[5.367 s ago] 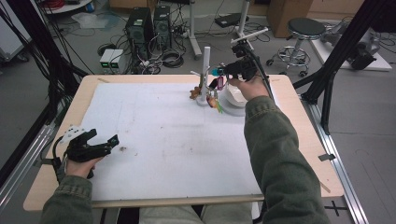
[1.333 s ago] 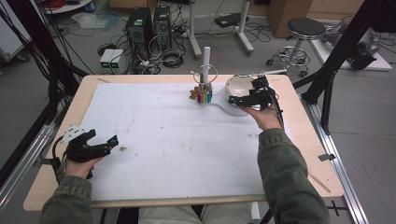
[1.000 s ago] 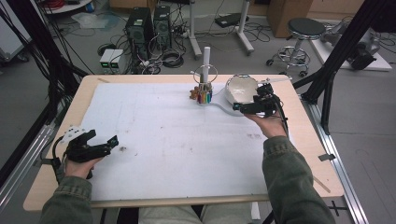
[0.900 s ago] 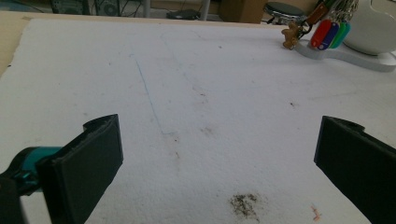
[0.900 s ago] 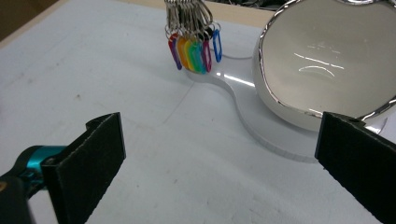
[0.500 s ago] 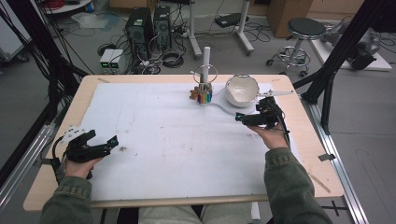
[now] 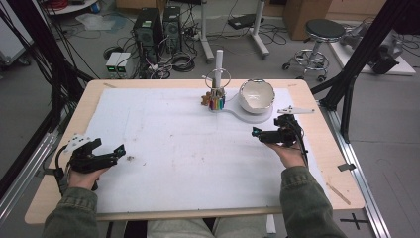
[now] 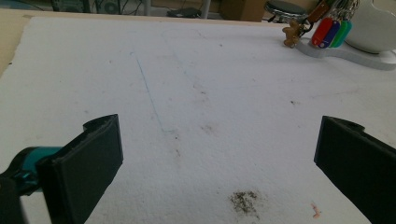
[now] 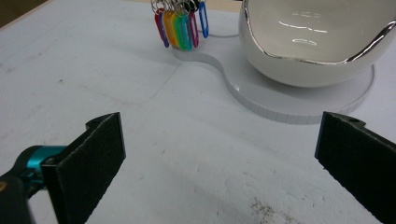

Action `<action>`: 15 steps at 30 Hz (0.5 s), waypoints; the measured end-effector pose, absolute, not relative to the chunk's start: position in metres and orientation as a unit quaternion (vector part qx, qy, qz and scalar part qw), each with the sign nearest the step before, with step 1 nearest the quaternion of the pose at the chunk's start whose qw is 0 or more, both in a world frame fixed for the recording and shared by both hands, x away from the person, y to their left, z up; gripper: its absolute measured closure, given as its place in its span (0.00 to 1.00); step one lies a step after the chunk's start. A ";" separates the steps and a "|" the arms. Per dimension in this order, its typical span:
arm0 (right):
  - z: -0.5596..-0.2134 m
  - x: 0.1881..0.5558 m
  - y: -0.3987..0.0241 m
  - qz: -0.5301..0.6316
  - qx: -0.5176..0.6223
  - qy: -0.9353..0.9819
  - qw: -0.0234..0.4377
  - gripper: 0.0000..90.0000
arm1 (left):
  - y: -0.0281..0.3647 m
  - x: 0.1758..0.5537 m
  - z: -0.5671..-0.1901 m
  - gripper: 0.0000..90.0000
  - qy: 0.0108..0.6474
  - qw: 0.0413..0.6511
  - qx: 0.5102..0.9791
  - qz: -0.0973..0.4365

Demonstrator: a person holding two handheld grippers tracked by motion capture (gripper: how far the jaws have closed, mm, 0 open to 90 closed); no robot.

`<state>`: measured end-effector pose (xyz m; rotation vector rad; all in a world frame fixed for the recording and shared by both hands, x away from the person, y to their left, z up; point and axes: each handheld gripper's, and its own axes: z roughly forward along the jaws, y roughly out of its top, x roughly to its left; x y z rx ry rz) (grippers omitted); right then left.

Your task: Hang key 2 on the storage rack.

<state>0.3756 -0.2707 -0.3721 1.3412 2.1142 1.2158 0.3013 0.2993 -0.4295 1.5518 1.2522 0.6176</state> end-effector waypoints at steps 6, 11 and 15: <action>-0.379 0.368 -0.274 0.440 0.464 0.746 0.188 0.01 | 0.299 0.301 -0.430 0.02 0.519 0.502 0.644 0.254; -0.386 0.359 -0.273 0.442 0.448 0.748 0.211 0.01 | 0.300 0.301 -0.430 0.02 0.520 0.501 0.644 0.254; -0.390 0.351 -0.276 0.446 0.444 0.742 0.231 0.01 | 0.300 0.301 -0.430 0.02 0.521 0.502 0.642 0.253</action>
